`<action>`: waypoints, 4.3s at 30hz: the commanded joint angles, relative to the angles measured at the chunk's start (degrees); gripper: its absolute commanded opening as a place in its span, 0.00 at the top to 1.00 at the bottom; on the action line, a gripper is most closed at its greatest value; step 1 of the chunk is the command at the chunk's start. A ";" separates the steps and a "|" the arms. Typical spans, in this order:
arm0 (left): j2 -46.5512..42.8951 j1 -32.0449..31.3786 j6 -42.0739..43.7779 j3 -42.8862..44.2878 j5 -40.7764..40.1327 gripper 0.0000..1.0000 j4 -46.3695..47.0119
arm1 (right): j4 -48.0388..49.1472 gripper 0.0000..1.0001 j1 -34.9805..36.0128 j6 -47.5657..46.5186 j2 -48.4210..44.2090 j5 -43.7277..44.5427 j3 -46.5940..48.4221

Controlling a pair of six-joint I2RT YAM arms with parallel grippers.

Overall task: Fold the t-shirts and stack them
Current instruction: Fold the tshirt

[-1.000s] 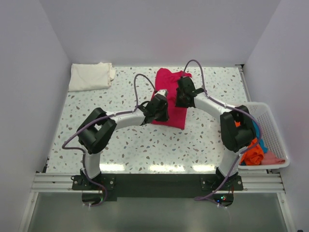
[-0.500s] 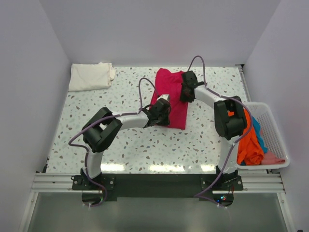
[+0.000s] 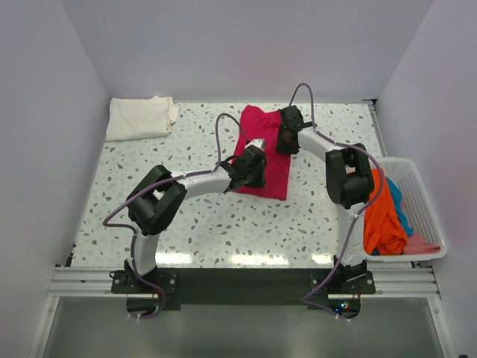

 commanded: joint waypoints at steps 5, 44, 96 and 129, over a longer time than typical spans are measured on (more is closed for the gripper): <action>-2.60 8.75 3.79 8.46 -2.87 0.69 -0.59 | -2.88 0.46 -0.90 -2.80 -3.07 3.67 5.07; 7.87 17.91 16.81 21.30 -9.20 0.25 3.88 | -1.48 0.41 1.29 -1.30 -0.79 0.42 -2.40; 8.76 15.02 0.65 3.12 -14.92 0.75 0.28 | -4.12 0.40 5.68 -3.86 -3.93 -3.45 -5.72; -14.46 14.40 3.89 -11.05 -13.16 0.63 -3.41 | 3.26 0.68 11.22 4.76 -20.56 -8.19 -19.27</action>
